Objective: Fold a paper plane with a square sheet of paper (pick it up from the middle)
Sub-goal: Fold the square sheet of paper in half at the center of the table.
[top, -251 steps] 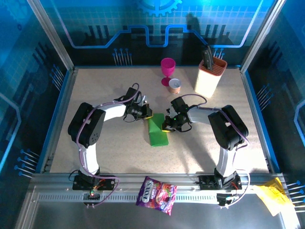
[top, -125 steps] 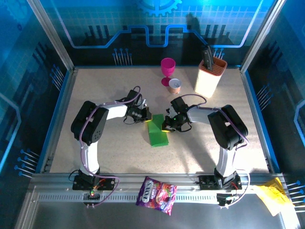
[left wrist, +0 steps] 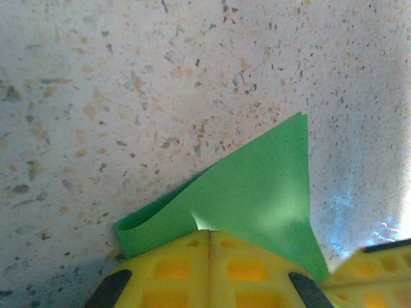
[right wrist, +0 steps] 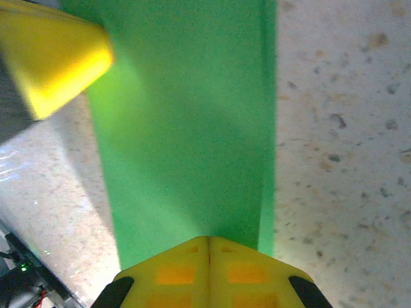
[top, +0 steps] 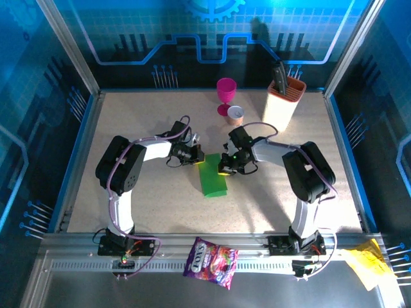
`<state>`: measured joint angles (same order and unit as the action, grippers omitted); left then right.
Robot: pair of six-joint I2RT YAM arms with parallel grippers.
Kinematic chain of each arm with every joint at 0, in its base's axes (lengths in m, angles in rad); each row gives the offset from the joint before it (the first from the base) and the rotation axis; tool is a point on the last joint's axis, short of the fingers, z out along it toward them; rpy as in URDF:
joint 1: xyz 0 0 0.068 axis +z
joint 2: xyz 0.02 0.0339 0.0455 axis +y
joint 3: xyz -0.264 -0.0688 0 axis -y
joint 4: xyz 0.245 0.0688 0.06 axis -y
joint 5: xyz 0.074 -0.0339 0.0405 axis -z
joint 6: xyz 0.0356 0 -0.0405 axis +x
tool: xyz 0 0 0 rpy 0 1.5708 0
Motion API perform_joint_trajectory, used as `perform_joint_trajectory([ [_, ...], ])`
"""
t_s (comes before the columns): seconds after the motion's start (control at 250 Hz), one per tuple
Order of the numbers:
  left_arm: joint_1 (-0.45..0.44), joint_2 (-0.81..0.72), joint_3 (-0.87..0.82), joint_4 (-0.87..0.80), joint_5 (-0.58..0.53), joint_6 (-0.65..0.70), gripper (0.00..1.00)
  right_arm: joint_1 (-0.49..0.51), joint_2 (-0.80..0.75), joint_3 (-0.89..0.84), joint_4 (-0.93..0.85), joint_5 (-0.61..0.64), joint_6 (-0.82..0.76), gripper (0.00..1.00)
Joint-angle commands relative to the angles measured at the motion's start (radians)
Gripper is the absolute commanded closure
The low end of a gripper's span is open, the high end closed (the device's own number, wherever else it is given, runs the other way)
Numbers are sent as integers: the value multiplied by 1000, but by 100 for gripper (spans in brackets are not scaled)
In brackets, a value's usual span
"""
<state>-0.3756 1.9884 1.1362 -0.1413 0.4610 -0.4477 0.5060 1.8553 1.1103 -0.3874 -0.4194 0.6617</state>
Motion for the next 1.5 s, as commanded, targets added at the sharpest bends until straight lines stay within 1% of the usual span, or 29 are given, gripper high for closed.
perform_joint_trajectory([
  [0.0,7,21,-32,-55,-27,33,100,33,-69,66,-35,1,1,100],
  [0.136,6,23,-29,-56,-24,34,100,79,-49,111,-39,-7,8,100],
  [0.499,7,31,-27,-60,-20,44,100,176,90,165,55,-25,85,100],
  [0.699,7,32,-26,-59,-15,44,100,190,153,170,91,-33,107,100],
  [0.847,7,35,-23,-63,-12,47,100,195,186,163,65,-18,86,100],
  [1.107,7,48,-16,-72,-11,53,100,209,173,61,89,-24,62,100],
  [1.494,7,54,-12,-95,-16,64,100,278,89,-35,73,2,22,100],
])
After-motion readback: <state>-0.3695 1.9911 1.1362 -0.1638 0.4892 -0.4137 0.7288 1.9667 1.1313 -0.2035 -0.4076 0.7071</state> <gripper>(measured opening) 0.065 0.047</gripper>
